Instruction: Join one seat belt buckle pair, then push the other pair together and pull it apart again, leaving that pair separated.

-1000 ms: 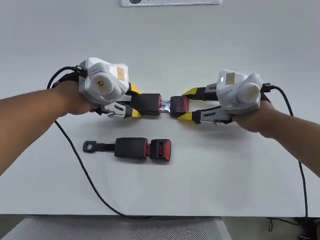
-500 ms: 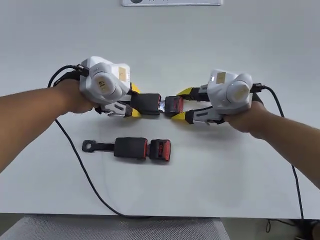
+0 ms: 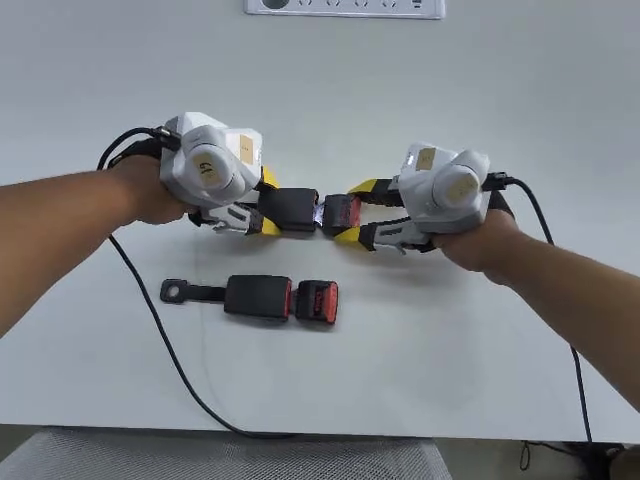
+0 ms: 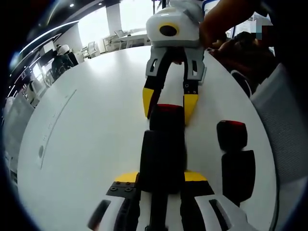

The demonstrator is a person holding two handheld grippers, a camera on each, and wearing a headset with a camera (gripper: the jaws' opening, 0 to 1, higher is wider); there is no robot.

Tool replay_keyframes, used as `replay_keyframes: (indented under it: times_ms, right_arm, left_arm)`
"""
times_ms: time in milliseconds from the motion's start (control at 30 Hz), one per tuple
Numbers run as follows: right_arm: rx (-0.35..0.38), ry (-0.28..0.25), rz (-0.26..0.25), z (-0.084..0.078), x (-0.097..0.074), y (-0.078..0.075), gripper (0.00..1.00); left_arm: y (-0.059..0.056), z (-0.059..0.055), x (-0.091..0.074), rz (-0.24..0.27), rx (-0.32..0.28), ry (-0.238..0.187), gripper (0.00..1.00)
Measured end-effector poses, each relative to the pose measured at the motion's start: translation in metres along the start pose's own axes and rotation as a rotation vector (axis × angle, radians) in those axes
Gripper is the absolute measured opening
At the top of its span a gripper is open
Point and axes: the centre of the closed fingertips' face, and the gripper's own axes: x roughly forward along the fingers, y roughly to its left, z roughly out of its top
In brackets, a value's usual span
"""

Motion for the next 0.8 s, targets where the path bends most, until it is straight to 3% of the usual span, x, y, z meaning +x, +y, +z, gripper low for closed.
replay_keyframes:
  times_ms: [800]
  right_arm:
    - [-0.024,0.048,-0.013,-0.0006,0.003,-0.0006,0.33]
  left_arm:
    - [-0.0001,0.0003,0.0001,-0.013,0.013,0.002,0.33]
